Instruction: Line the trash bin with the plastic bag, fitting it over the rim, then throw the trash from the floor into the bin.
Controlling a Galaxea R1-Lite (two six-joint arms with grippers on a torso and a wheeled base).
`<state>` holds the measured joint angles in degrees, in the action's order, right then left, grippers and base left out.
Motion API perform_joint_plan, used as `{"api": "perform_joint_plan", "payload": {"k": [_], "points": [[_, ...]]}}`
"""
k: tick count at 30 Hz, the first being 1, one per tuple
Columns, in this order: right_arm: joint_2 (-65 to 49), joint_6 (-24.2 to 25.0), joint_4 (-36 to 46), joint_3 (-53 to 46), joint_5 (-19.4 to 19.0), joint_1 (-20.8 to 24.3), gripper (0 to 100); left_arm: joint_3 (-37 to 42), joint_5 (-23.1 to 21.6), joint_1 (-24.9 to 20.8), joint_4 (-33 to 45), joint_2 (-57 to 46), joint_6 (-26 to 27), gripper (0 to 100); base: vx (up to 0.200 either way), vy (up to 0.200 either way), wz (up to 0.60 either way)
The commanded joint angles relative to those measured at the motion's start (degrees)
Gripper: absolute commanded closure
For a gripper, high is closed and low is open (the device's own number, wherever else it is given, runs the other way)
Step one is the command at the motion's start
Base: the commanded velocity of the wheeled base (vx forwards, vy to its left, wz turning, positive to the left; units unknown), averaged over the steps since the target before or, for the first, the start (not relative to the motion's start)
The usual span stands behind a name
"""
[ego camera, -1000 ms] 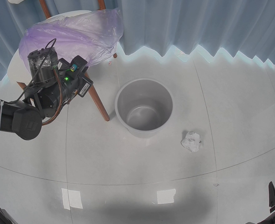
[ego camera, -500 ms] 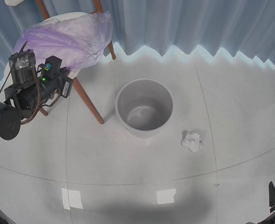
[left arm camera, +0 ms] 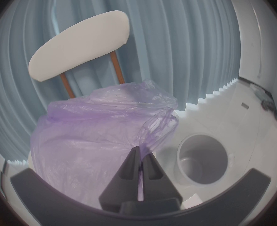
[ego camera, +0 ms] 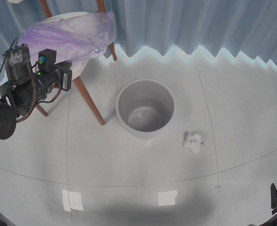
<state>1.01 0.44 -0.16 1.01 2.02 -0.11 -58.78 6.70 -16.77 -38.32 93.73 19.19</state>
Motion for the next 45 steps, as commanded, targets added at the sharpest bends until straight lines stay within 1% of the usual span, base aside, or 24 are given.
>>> {"api": "perform_joint_plan", "payload": {"k": [1,5,7,8,9,10,11,12,14,18,21,23,25,28,30,32,34,37,42,45], "points": [[-1.0,0.0,0.0,-1.0,0.0,0.0,0,-0.4,-0.2,-0.5,0.3,-0.7,-5.7,100,0.000,0.000,0.00],[-1.0,0.0,0.0,-1.0,0.0,0.0,0,-0.2,-2.7,-1.3,0.3,-2.9,-11.5,100,0.000,0.000,0.00],[-1.0,0.0,0.0,-1.0,0.0,0.0,0,-0.2,-2.7,-1.3,0.3,-2.9,-11.5,100,0.000,0.000,0.00],[-1.0,0.0,0.0,-1.0,0.0,0.0,0,0.4,-5.7,-1.6,-0.1,-4.5,-16.1,100,0.000,0.000,0.00],[-1.0,0.0,0.0,-1.0,0.0,0.0,0,0.4,-5.7,-1.6,-0.1,-4.5,-16.1,100,0.000,0.000,0.00],[-1.0,0.0,0.0,-1.0,0.0,0.0,0,0.7,-6.4,-1.7,0.3,-6.0,-20.8,100,0.000,0.000,0.00],[-1.0,0.0,0.0,-1.0,0.0,0.0,0,0.7,-6.4,-1.8,0.3,-6.2,-21.1,100,0.000,0.000,0.00],[-1.0,0.0,0.0,-1.0,0.0,0.0,0,0.8,-6.6,-2.2,0.6,-7.2,-25.2,100,0.000,0.000,0.00],[-1.0,0.0,0.0,-1.0,0.0,0.0,0,0.9,-6.8,-2.2,1.0,-7.7,-28.2,100,0.000,0.000,0.00],[-1.0,0.0,0.0,-1.0,0.0,0.0,0,1.8,-8.9,-2.3,-0.5,-8.0,-31.6,100,0.000,0.000,0.00],[-1.0,0.0,0.0,-1.0,0.0,0.0,0,3.3,-10.8,-3.2,-3.3,-9.2,-37.3,100,0.000,0.000,0.00],[-1.0,0.0,0.0,-1.0,0.0,0.0,0,3.9,-12.9,-3.9,-3.9,-10.5,-40.8,100,0.000,0.000,0.00],[-1.0,0.0,0.0,-1.0,0.0,0.0,0,3.7,-16.3,-4.1,-3.7,-11.8,-43.4,100,0.000,0.000,0.00],[-1.0,0.0,0.0,-1.0,0.0,0.0,0,3.4,-20.1,-4.1,-3.7,-12.5,-45.6,100,0.000,0.000,0.00],[-1.0,0.0,0.0,-1.0,0.0,0.0,0,3.8,-20.2,-4.0,-3.7,-12.9,-46.8,100,0.000,0.000,0.00],[-1.0,0.0,0.0,-1.0,-0.1,0.0,0,5.4,-20.1,-3.4,-4.0,-13.4,-49.7,100,0.000,0.000,0.00],[-1.0,0.0,0.0,-1.0,0.0,0.0,0,5.8,-21.3,-3.2,-4.1,-13.5,-52.7,100,0.000,0.000,0.00],[-0.9,0.0,0.0,-1.0,0.0,0.0,0,6.0,-21.5,-3.3,-4.5,-13.2,-53.6,100,0.000,0.000,0.00],[-1.0,0.0,0.0,-1.0,0.0,0.0,0,5.9,-21.7,-2.6,-5.3,-12.7,-53.6,100,0.000,0.000,0.00],[-1.0,0.0,0.0,-1.0,0.0,0.0,0,6.0,-21.6,-3.4,-7.9,-11.8,-53.8,100,0.000,0.000,0.00]]}}
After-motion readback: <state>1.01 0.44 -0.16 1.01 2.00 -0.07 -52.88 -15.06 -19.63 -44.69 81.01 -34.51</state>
